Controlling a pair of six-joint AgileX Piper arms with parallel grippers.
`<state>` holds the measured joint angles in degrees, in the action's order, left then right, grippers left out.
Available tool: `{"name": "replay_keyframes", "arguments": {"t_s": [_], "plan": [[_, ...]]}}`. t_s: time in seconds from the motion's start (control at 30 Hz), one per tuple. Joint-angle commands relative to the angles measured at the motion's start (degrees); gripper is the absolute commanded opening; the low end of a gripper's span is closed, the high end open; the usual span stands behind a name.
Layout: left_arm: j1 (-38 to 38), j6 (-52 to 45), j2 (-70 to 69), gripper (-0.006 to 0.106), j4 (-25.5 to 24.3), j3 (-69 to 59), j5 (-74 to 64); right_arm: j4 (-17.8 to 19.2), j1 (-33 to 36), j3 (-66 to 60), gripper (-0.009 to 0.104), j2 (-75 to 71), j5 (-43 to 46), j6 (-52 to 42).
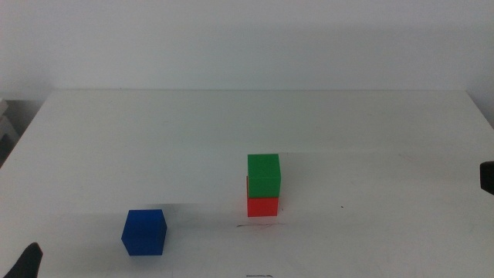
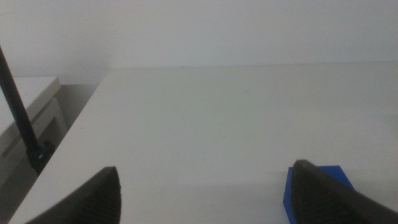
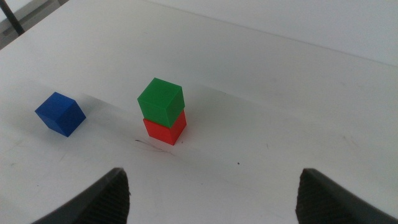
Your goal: Stack red cubes first, then green, then blue cubes in a specific spot.
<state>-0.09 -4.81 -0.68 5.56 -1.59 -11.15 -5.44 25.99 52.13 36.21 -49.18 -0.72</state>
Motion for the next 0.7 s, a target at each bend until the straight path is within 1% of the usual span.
{"name": "replay_keyframes", "arguments": {"t_s": [0.0, 0.1, 0.23, 0.3, 0.47, 0.57, 0.67], "plan": [[0.1, 0.3, -1.4, 0.093, 0.7, 0.0, 4.8, 0.4, -0.5, 1.4, 0.082, 0.0, 3.8, -0.7], [1.1, 1.6, 6.2, 0.093, 0.8, 4.1, 6.2, 0.4, -0.5, 1.4, 0.082, 0.0, 3.8, -0.7], [0.8, 1.3, 22.5, 0.093, 0.7, 16.6, 1.8, 0.4, -0.5, 1.4, 0.082, 0.0, 3.8, -0.7], [-0.2, 0.2, 30.5, 0.093, 0.7, 24.0, -4.7, 0.4, -0.5, 1.4, 0.082, 0.0, 3.8, -0.7], [-3.8, -0.4, 45.6, 0.093, 0.7, 42.0, -28.4, 0.4, -0.5, 1.4, 0.082, 0.0, 3.8, -0.7], [-5.8, -0.3, 52.4, 0.093, 0.8, 49.2, -39.0, 0.4, -0.5, 1.4, 0.082, 0.0, 3.8, -0.7], [-7.5, 0.2, 57.7, 0.093, 1.2, 54.1, -46.7, 0.4, -0.5, 1.4, 0.082, 0.0, 3.7, -0.7]]}}
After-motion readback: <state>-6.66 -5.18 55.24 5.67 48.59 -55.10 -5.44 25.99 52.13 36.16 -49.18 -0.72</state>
